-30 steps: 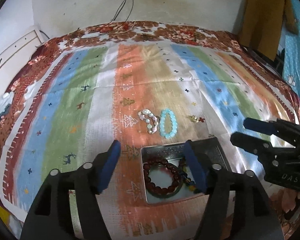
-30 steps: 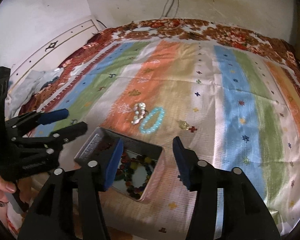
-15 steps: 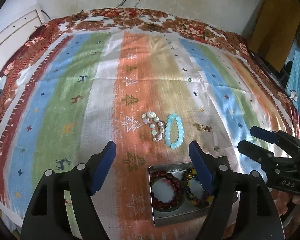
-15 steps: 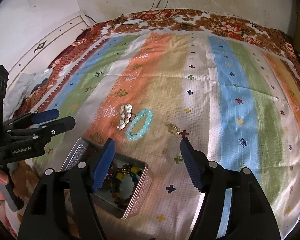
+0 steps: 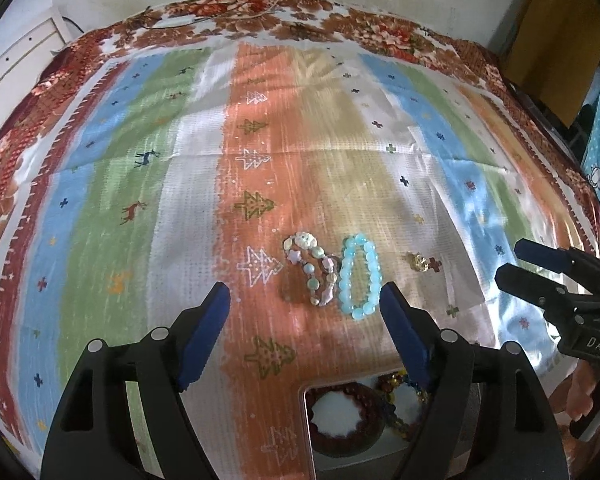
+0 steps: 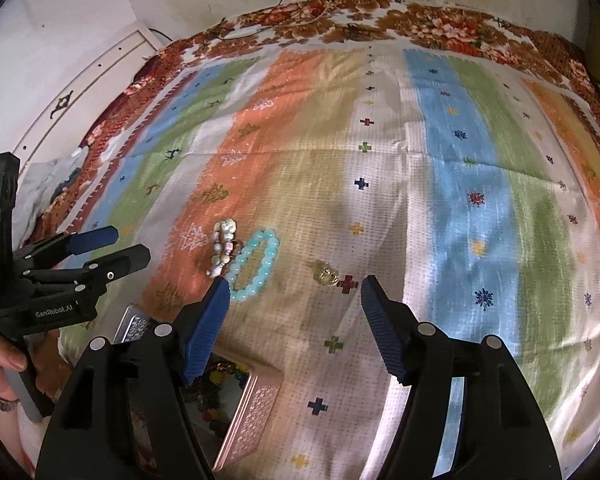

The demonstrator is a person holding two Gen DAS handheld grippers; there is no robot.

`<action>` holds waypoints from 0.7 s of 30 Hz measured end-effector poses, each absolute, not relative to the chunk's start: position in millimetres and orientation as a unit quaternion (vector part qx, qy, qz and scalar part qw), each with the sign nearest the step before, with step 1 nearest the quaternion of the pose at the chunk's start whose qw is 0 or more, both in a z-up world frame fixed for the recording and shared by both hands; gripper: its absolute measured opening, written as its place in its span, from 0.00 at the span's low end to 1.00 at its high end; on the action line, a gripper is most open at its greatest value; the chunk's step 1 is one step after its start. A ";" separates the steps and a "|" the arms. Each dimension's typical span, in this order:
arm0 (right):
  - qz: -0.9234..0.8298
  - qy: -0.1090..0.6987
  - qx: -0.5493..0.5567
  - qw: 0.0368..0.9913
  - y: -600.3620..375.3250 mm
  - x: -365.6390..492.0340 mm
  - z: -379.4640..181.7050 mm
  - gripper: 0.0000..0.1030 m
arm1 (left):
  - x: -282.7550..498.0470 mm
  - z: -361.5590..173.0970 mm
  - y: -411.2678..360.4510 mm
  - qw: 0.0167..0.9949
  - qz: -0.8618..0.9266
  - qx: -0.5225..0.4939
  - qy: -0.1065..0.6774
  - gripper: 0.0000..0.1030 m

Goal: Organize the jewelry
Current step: 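Withdraw both open tools from the tin toward the remaining bracelets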

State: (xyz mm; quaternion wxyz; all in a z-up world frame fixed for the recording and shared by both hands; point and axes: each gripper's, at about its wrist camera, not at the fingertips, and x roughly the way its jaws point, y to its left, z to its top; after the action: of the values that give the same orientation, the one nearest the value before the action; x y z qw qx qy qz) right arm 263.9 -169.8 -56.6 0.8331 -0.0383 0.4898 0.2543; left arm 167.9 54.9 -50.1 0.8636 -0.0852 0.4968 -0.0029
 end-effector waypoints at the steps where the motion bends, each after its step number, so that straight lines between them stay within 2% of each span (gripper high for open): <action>1: 0.253 0.491 -0.040 0.833 -168.9 266.4 -57.6 0.66 | 171.8 -51.4 55.5 0.862 -0.005 -0.088 0.500 0.74; 21: 0.239 0.524 -0.074 0.814 -155.8 304.0 -87.7 0.66 | 227.7 -91.0 68.3 0.827 -0.005 -0.107 0.552 0.74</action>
State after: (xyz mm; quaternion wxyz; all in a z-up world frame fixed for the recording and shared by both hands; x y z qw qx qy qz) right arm 304.0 -155.8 -87.7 0.8144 -0.0740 0.5239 0.2385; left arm 227.7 68.3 -91.0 0.8267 -0.1071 0.5523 -0.0054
